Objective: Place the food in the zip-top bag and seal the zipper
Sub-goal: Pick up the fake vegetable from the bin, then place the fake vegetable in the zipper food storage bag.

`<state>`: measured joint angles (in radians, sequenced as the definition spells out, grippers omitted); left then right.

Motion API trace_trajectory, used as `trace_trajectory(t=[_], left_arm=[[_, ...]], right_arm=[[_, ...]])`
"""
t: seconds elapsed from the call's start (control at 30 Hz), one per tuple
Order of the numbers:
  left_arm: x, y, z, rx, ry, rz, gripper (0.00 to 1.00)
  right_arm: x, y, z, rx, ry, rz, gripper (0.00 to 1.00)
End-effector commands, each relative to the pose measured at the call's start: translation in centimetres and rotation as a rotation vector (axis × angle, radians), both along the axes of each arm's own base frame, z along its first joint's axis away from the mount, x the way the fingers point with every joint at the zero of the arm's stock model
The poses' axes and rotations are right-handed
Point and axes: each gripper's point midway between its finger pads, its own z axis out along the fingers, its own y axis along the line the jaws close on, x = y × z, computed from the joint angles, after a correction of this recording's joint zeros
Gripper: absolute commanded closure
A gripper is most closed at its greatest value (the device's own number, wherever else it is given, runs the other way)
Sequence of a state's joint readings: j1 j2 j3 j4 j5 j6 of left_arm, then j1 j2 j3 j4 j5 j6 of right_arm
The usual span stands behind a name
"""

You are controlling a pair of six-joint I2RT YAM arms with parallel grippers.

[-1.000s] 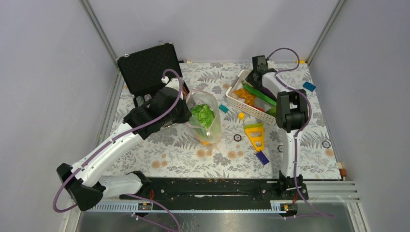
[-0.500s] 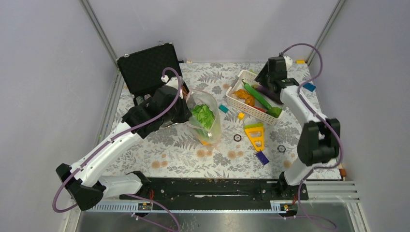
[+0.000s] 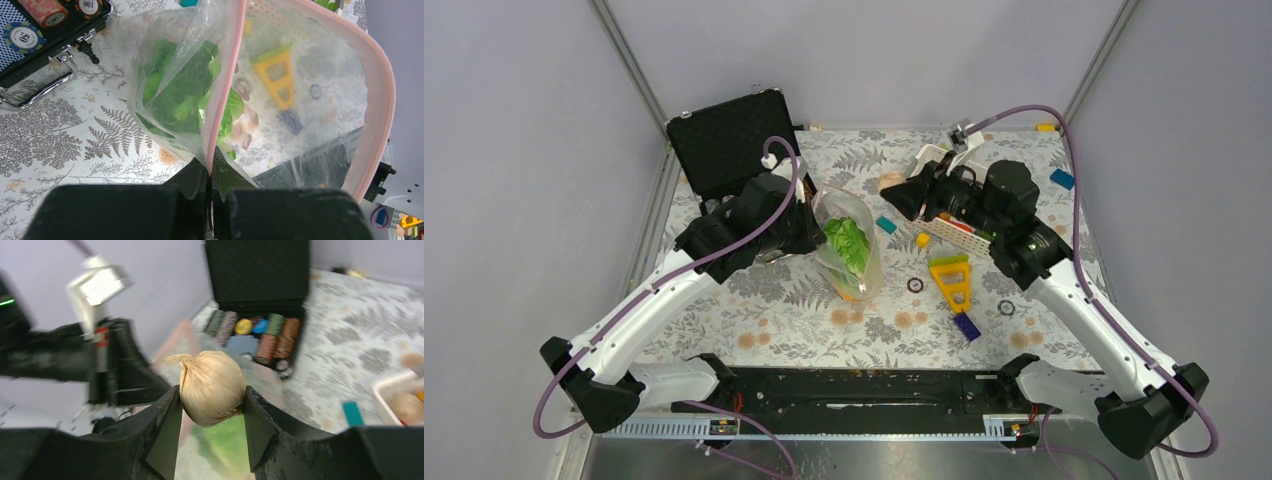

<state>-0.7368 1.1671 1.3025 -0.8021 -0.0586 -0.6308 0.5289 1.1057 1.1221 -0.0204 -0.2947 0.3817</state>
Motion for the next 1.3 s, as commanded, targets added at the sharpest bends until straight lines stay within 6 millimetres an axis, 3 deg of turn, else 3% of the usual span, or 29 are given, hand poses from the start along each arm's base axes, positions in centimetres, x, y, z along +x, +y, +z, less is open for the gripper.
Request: trace_trajectory(t=[0.0,0.17,0.3,0.4,0.57,0.73,1.0,1.1,1.27], left_arm=[[0.2,-0.9,2.6,-0.073,-0.033,-0.017,1.0],[0.1,-1.2,2.9,-0.084,-0.031,-0.028,1.0],[0.2,-1.3,3.0,-0.085,-0.032,-0.027,1.0],[0.1,-1.2,3.1,-0.087,-0.033,-0.03,1.0],[-0.1,-1.0,3.3,-0.091,-0.042,-0.028,1.0],[-0.2,-0.9,3.4,-0.092,-0.048,-0.03,1.0],[-0.1,-0.5,3.0,-0.078,-0.053,-0.014,1.0],[0.0,-0.1,2.4,-0.058,-0.052,0.001,1.0],[-0.1,0.1,2.0,-0.048,-0.051,-0.004,1.0]], right_arm=[[-5.7,3.7,2.6,0.002,-0.148,0.299,0.69],[-8.3,5.8,1.1,-0.067,-0.138,0.415,0.68],[-8.7,7.5,-0.4,-0.168,-0.143,0.429,0.66],[-7.6,7.7,-1.5,-0.254,-0.134,0.349,0.58],[-5.1,6.3,-2.4,-0.336,-0.107,0.177,0.36],[-4.6,5.9,-2.9,-0.372,-0.066,0.143,0.21],[-4.8,5.2,-2.1,-0.384,-0.096,0.132,0.12],[-4.2,3.3,-0.9,-0.407,-0.144,0.051,0.01],[-1.5,-1.3,1.4,-0.449,-0.197,-0.111,0.0]])
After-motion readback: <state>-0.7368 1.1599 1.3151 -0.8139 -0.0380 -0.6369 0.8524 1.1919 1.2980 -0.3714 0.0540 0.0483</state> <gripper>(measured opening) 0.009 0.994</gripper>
